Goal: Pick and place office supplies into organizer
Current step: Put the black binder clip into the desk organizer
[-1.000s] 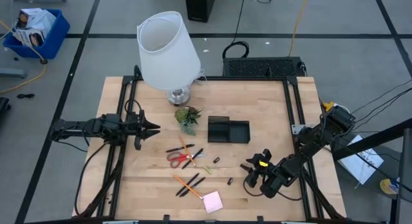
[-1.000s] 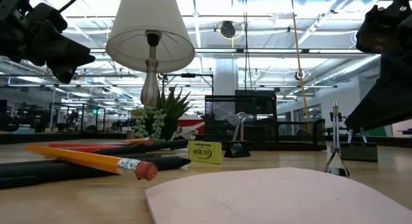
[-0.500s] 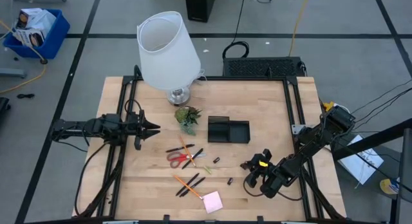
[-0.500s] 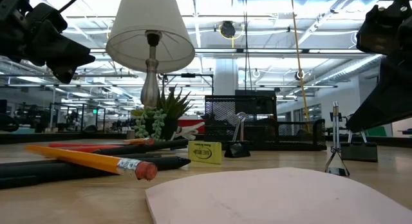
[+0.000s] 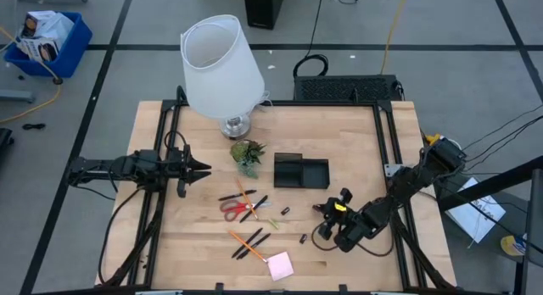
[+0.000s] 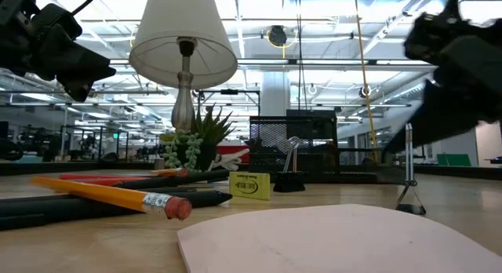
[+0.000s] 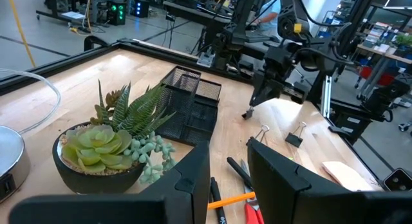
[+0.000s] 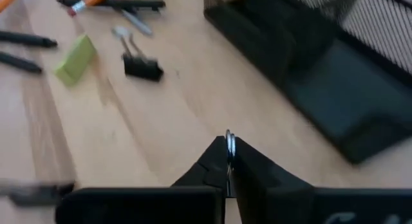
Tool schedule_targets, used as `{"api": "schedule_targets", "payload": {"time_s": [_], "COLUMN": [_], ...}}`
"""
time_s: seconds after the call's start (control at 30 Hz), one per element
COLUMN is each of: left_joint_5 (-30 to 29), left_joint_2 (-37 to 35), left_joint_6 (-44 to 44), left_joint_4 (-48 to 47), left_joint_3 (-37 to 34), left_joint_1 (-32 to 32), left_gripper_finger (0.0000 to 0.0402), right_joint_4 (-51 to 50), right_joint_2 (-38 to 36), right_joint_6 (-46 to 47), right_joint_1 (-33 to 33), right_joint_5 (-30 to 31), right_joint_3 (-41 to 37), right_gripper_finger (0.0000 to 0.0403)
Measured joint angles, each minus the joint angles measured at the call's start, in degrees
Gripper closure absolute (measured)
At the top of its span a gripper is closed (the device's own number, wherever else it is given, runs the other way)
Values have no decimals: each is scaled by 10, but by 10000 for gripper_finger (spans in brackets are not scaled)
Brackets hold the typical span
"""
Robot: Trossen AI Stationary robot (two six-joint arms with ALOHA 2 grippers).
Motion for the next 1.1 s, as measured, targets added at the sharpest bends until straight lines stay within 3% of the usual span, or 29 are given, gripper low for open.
{"api": "schedule_targets", "payload": {"time_s": [0.3,0.4,0.5,0.67,0.9,1.1], "left_joint_5": [0,0,0,0,0,0], "left_joint_2": [0,0,0,0,0,0], "left_joint_6": [0,0,0,0,0,0], "left_joint_4": [0,0,0,0,0,0], "left_joint_3": [0,0,0,0,0,0], "left_joint_1": [0,0,0,0,0,0], "left_gripper_finger": [293,293,293,293,293,293], "right_joint_4": [221,263,278,298,314,314], "right_joint_2": [0,0,0,0,0,0], "right_joint_6": [-309,-380,-404,-436,-464,-465], "right_joint_1": [-108,-152,-190,-231,-259,-272], "right_joint_5": [-2,-44,-91,-115,-123,-175], "right_joint_3": [0,0,0,0,0,0], "right_gripper_finger": [390,390,393,391,390,388]}}
